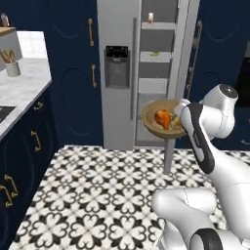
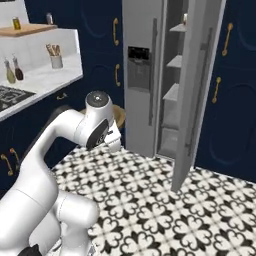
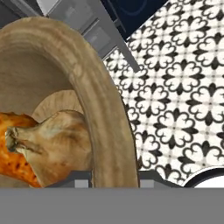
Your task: Pick the chicken drumstick and onion from their plates and place them in the bowl. Then put the bowl in the fridge.
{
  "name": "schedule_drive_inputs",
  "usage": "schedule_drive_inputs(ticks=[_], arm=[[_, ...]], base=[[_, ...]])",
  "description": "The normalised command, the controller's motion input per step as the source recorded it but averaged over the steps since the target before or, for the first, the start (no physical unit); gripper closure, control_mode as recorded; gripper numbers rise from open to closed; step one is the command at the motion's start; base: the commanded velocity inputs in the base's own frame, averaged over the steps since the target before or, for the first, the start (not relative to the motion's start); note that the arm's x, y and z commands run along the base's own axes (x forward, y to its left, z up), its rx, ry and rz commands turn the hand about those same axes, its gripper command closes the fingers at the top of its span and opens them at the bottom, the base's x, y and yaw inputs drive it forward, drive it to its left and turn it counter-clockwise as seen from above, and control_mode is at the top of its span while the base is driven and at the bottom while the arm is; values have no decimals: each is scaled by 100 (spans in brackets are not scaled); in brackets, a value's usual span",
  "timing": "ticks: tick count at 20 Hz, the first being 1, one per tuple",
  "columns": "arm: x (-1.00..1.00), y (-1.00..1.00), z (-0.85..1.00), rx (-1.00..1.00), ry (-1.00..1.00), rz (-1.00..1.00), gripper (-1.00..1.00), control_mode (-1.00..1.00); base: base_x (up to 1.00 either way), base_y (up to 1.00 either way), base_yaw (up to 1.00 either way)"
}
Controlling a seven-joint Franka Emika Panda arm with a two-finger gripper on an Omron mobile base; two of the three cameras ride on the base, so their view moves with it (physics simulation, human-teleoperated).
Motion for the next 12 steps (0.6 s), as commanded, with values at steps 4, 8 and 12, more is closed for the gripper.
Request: schedule_drive_inputs(ticks=[4, 8, 12], arm=[[0, 0, 0, 0, 0, 0, 100, 100], [0, 0, 0, 0, 0, 0, 100, 100], [0, 0, 0, 0, 0, 0, 100, 100]], base=[[99, 93, -63], [77, 98, -59], [49, 91, -51]])
